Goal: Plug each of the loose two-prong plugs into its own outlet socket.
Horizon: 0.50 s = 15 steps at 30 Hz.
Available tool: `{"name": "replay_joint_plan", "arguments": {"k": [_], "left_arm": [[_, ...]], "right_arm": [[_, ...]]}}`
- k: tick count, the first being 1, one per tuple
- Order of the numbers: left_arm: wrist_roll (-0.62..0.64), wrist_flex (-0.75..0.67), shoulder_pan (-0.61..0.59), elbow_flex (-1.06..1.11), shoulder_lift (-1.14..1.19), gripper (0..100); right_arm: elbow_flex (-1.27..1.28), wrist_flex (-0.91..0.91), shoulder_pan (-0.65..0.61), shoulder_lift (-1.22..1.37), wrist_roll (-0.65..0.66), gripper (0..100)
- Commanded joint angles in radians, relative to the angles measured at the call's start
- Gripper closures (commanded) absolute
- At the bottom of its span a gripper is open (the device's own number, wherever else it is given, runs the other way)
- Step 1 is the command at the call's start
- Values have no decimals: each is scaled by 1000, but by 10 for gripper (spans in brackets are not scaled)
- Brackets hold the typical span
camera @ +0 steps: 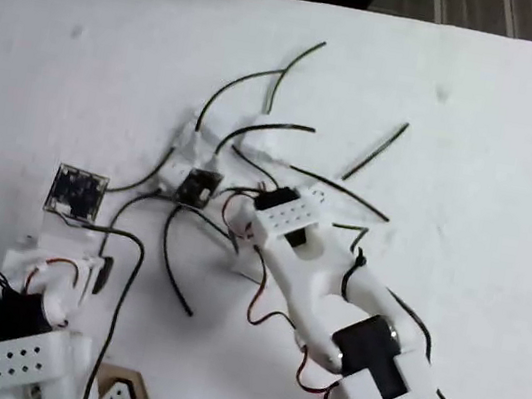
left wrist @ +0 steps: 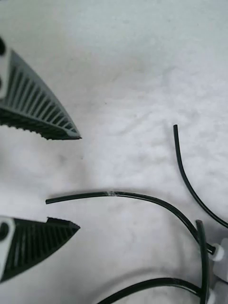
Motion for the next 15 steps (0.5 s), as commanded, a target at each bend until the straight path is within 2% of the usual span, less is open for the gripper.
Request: {"name": "replay_joint_plan", "arguments": {"k": [1, 8, 15], "left_arm": [[2, -11, -4, -6, -8, 732], [0, -26, -1, 12, -8, 732], [12, -87, -1, -8, -10, 732]], "right_arm": [[-58, -27, -39, -24, 11, 980], [-126, 185, -42, -245, -15, 981], [-147, 303, -35, -545, -242, 981]]}}
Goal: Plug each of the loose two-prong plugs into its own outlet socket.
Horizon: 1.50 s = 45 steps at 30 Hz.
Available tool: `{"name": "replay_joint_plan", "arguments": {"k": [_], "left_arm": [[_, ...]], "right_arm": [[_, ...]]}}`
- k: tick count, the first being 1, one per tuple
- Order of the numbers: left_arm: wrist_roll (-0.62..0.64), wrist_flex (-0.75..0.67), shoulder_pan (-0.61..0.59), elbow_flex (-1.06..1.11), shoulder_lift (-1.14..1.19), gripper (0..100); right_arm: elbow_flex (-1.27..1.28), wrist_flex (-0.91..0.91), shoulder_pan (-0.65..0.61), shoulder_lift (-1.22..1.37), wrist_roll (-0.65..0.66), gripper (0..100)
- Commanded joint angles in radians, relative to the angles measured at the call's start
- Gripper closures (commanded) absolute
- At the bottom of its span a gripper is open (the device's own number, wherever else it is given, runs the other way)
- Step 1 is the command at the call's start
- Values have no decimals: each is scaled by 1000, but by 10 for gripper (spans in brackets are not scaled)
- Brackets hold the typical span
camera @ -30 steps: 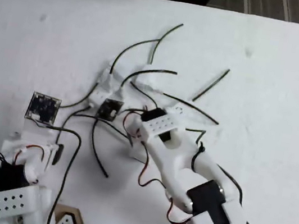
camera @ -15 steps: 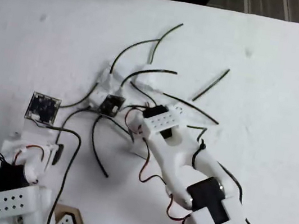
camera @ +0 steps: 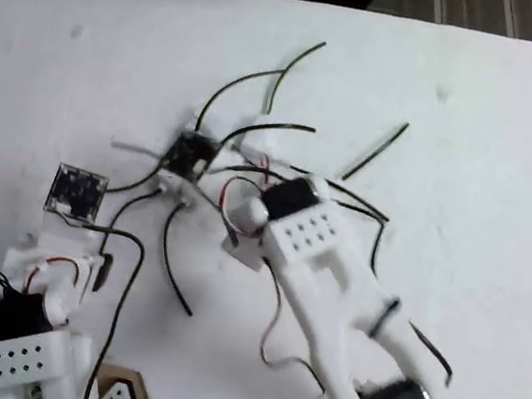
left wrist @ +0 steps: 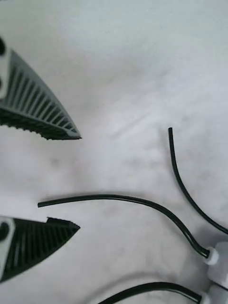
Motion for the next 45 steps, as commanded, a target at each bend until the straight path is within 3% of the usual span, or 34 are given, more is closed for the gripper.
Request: {"name": "replay_joint_plan", "arguments": {"k": [1, 10, 19, 25, 29, 36, 41, 45], "left_arm": [[21, -32, -1, -49, -8, 732], [241, -32, 59, -273, -8, 729], [428, -40, 447, -407, -8, 729], [454, -40, 727, -470, -8, 732], [454, -40, 842, -505, -8, 732], [446, 12, 1047, -522, -8, 733], [388, 54, 1067, -514, -8, 733], [387, 48, 938, -523, -8, 733]], "right_arm": [[-41, 54, 7, -176, -123, 981], [-29, 117, 19, -532, -502, 981], [264, 21, -108, -897, -511, 981], [480, -71, -176, -1095, -503, 981], [559, -90, -242, -1155, -503, 981], [618, -166, -249, -1066, -506, 981], [598, -171, -240, -1007, -511, 981], [540, -166, -124, -1020, -511, 981]]}}
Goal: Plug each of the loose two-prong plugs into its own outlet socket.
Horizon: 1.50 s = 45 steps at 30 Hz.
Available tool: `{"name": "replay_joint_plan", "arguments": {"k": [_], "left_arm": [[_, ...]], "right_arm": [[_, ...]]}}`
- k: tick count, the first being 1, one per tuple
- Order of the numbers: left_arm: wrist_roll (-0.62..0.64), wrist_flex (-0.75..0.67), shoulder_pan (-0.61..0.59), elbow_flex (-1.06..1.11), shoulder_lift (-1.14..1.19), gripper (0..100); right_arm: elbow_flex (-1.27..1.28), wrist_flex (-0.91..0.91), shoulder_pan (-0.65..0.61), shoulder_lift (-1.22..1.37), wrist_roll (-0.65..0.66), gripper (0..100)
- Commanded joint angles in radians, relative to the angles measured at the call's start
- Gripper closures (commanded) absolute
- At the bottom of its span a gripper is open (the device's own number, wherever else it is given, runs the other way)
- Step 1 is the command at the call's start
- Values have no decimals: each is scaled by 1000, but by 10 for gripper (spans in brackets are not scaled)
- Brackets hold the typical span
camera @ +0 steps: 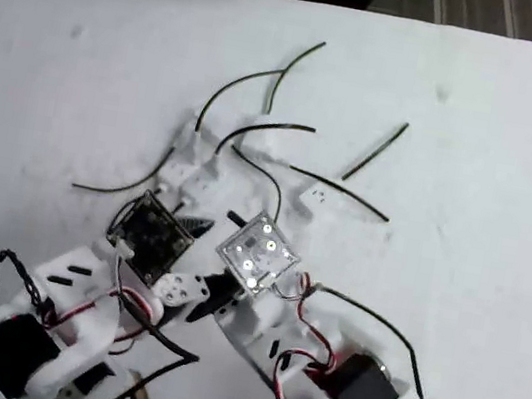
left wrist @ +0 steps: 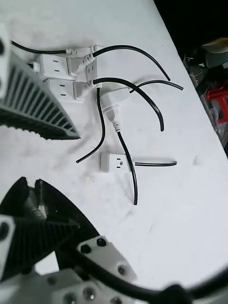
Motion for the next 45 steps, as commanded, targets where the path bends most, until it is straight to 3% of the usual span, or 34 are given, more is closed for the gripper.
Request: {"name": "replay_joint_plan", "arguments": {"k": [1, 6, 12, 16, 22, 29, 33, 45], "left_arm": [[-15, -14, -114, -38, 2, 731], [-15, -97, -306, 18, 10, 729], [-57, -163, -315, 114, 47, 730], [-60, -221, -317, 81, 242, 729], [-64, -239, -312, -164, 717, 729], [-69, -261, -153, -430, 1152, 723], [-66, -310, -87, -555, 1363, 670], [-66, -302, -53, -1040, 1903, 668]], "right_arm": [[-91, -24, 130, -5, -9, 981], [-115, -24, 331, -5, -11, 981], [-118, -25, 539, -7, -80, 981], [-118, -30, 651, -7, -81, 981], [-114, -82, 811, 1, -107, 981], [-114, -151, 989, 1, -117, 981], [-112, -177, 1086, 1, -109, 981], [-112, -177, 1109, 1, -107, 981]]}}
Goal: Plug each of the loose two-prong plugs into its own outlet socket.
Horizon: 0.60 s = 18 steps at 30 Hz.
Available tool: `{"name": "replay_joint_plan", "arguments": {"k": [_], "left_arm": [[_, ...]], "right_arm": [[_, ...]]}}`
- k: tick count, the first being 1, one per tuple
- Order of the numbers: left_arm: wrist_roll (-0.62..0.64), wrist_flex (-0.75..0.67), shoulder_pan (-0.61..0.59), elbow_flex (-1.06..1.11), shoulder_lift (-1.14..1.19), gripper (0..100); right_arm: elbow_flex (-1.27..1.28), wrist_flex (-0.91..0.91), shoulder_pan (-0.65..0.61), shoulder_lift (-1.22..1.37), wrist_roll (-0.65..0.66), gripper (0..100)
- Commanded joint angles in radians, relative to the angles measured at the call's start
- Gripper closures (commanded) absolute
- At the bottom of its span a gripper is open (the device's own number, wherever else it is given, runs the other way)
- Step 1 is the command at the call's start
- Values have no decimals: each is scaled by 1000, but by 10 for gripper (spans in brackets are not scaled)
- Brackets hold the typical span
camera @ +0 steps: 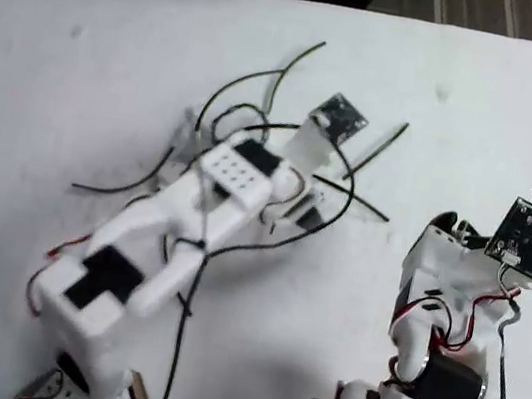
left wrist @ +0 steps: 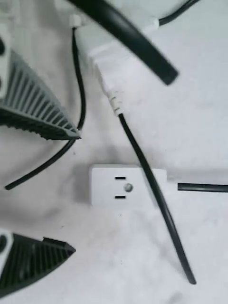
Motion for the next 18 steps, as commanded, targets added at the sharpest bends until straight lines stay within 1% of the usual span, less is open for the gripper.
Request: {"name": "replay_joint_plan", "arguments": {"k": [1, 5, 9, 11, 15, 18], "left_arm": [[-6, -14, 8, -157, 96, 668], [-8, 2, 30, -253, 206, 672], [-8, 15, 48, -341, 291, 755], [-40, 75, 56, -388, 315, 798], [-190, 262, 84, -459, 328, 886], [-204, 388, 85, -514, 295, 978]], "right_arm": [[-46, -22, 13, 1, 2, 981], [-46, -22, 13, 1, 2, 981], [-46, -22, 15, 1, 2, 981], [-46, -22, 16, 1, 2, 981], [-46, -22, 18, 1, 2, 981], [-46, -22, 18, 1, 2, 981]]}}
